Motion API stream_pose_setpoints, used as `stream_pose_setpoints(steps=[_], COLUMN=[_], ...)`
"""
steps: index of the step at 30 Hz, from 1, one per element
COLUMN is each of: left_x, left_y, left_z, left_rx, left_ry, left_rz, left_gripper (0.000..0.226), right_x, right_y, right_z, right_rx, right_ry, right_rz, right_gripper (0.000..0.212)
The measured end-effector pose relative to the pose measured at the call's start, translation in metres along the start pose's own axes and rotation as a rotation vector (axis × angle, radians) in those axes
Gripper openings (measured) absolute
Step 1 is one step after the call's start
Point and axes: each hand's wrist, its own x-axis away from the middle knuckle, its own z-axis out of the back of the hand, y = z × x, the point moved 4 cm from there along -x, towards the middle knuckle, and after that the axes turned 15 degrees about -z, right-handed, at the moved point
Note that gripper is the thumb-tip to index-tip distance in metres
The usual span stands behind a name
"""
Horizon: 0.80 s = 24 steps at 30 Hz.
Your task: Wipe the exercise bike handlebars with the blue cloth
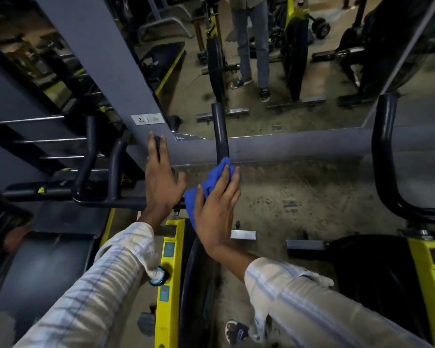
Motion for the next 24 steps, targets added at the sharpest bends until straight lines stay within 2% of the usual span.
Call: stream_pose_setpoints(steps=[3, 7, 11, 13, 15, 17, 18, 21, 24], left_x=[0.0, 0.0, 0.001, 0.002, 0.0, 0.0, 0.0, 0.0, 0.001], left_y=[-0.002, 0.001, 0.003, 0.003, 0.003, 0.003, 0.003, 0.003, 0.003], left_z=[0.0, 0.0, 0.001, 0.002, 0.002, 0.002, 0.002, 0.002, 0.002], left_rx=[0.006, -0.006, -0.013, -0.025, -0.03, -0.026, -0.029, -0.036, -0.046], left_ry=[-0.016, -0.012, -0.007, -0.009, -0.007, -0.01, -0.011, -0.018, -0.021], left_rz=[-0.03, -0.012, -0.013, -0.006, 0.002, 0.002, 0.0, 0.006, 0.005], left_gripper=[0.098, 0.098, 0.097, 0.097, 0.097, 0.098, 0.098, 0.098, 0.097], right_x=[0.007, 0.03, -0.013, -0.04, -0.05, -0.046, -0.044, -0.051, -0.062], right_y=[-0.001, 0.019, 0.035, 0.033, 0.019, 0.006, 0.002, -0.001, -0.008], right_z=[0.006, -0.003, 0.007, 0.012, 0.012, 0.009, 0.007, 0.007, 0.006], right_rx=[0.246, 0.603, 0.656, 0.664, 0.652, 0.636, 0.648, 0.695, 0.73], right_ry=[0.011, -0.026, 0.093, 0.07, 0.008, -0.043, -0.079, -0.241, -0.364], right_rz=[0.227, 0.725, 1.079, 1.252, 1.301, 1.263, 1.252, 1.237, 1.294], right_gripper=[0.072, 0.068, 0.052, 0.047, 0.039, 0.023, 0.022, 0.043, 0.044])
